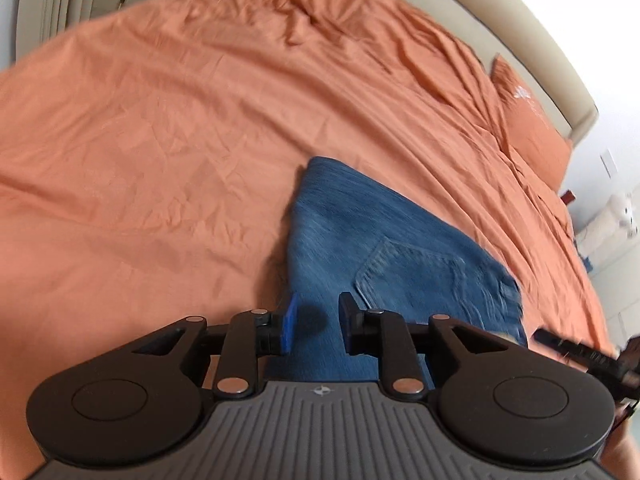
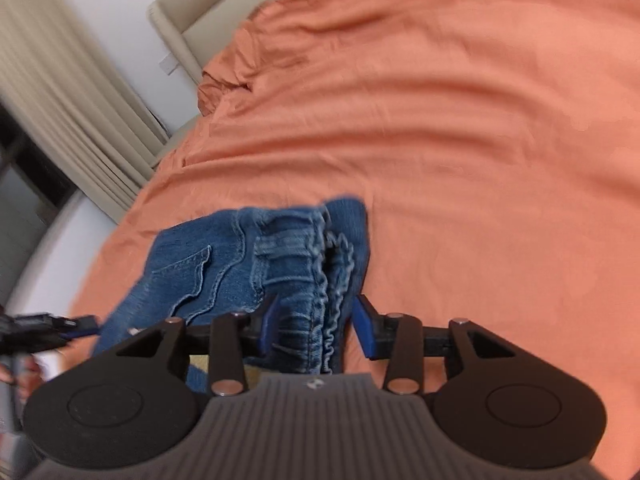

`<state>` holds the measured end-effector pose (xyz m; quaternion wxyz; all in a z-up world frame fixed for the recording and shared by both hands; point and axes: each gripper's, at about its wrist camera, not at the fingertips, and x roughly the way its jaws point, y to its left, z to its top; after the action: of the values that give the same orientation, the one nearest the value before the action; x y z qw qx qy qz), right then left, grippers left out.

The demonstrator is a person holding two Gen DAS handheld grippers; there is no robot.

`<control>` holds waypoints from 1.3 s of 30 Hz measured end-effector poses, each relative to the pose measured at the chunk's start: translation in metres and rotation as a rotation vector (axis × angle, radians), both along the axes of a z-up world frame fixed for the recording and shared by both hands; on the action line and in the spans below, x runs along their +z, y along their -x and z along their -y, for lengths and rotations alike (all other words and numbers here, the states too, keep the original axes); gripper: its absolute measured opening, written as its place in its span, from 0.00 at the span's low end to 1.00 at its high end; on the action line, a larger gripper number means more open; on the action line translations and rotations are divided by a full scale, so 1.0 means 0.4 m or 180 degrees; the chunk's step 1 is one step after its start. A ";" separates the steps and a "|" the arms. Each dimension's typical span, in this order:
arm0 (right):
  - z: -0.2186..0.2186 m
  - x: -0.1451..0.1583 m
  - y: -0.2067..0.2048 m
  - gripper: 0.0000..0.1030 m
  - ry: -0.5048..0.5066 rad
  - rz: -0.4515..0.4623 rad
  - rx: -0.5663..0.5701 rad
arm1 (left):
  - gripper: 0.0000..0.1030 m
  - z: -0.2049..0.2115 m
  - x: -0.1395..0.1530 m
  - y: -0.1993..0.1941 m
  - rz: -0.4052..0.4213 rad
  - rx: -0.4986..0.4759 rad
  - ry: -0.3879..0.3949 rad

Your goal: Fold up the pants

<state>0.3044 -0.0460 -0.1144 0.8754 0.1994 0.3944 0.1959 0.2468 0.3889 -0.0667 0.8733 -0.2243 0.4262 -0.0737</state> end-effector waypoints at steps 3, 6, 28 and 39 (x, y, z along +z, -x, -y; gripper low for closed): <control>-0.032 0.056 0.065 0.37 0.0225 0.0366 0.0137 | 0.23 0.023 -0.008 0.051 0.0020 -0.0031 -0.0169; -0.088 0.061 0.114 0.34 0.0494 0.0530 0.0373 | 0.23 0.037 -0.046 0.073 -0.0147 -0.0025 -0.0377; -0.133 0.220 0.279 0.58 0.0931 0.0793 0.0247 | 0.24 0.264 0.256 0.269 0.0728 0.0049 -0.1384; -0.129 0.386 0.583 0.79 0.1056 0.1299 0.0116 | 0.77 0.475 0.381 0.496 0.1211 0.0300 -0.1811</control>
<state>0.0712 0.0057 0.0399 0.9539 0.0024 0.2399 0.1804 0.0486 0.1990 0.0856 0.9671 0.0266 0.2484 0.0480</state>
